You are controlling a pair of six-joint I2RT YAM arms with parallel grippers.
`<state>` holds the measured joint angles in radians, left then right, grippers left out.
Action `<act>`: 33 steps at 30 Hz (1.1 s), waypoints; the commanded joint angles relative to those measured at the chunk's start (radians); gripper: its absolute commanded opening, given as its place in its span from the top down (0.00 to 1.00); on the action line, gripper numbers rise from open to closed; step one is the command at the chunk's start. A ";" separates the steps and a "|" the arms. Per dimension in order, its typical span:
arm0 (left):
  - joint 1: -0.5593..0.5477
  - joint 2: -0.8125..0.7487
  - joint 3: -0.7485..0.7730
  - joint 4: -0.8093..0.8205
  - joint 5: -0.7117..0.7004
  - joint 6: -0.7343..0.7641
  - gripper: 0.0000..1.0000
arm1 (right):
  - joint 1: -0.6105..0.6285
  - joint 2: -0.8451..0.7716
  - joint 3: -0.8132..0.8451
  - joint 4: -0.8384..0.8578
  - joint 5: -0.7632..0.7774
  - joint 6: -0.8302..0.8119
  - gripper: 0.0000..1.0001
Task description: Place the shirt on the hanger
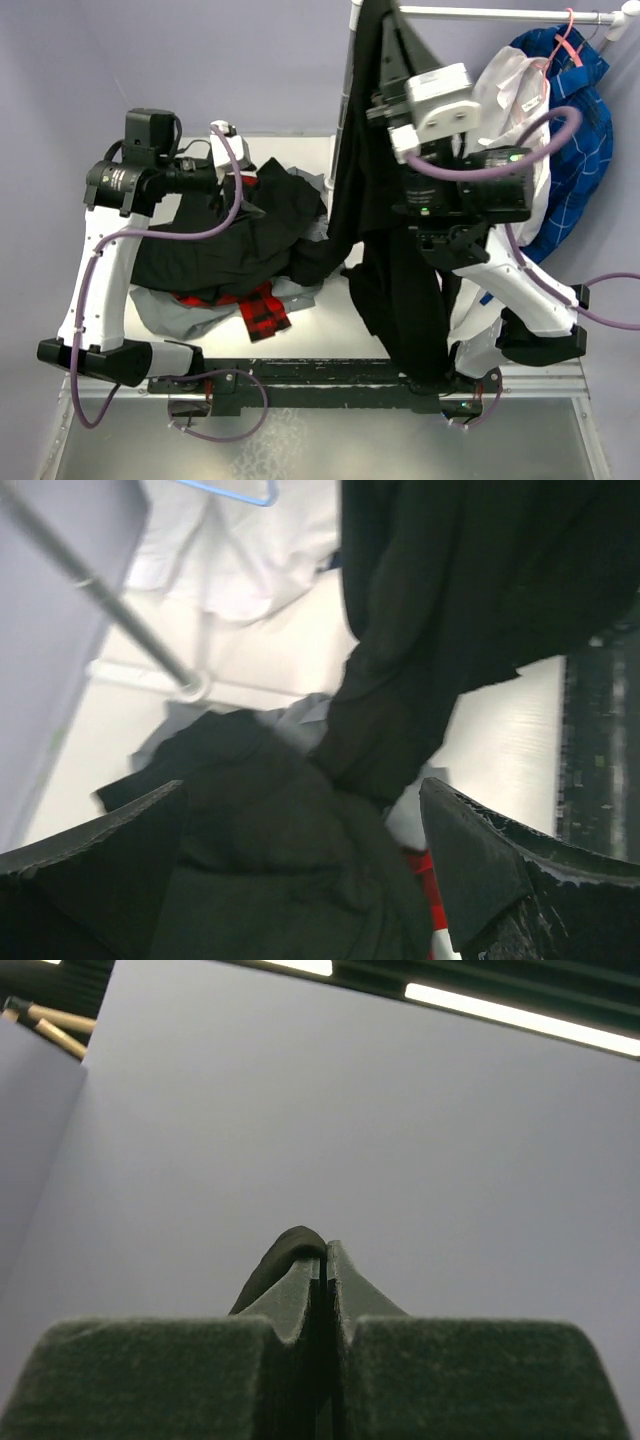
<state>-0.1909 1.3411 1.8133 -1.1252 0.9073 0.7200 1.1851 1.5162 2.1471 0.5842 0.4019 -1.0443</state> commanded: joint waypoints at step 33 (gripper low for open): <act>-0.307 0.233 -0.266 0.500 0.393 -0.099 0.04 | -0.003 -0.263 -0.418 0.060 0.094 0.125 1.00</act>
<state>-0.4877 1.5826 1.5230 -0.6010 1.2026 0.5877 1.1835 1.2816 1.7245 0.5774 0.4740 -0.9298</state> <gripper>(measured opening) 0.964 0.008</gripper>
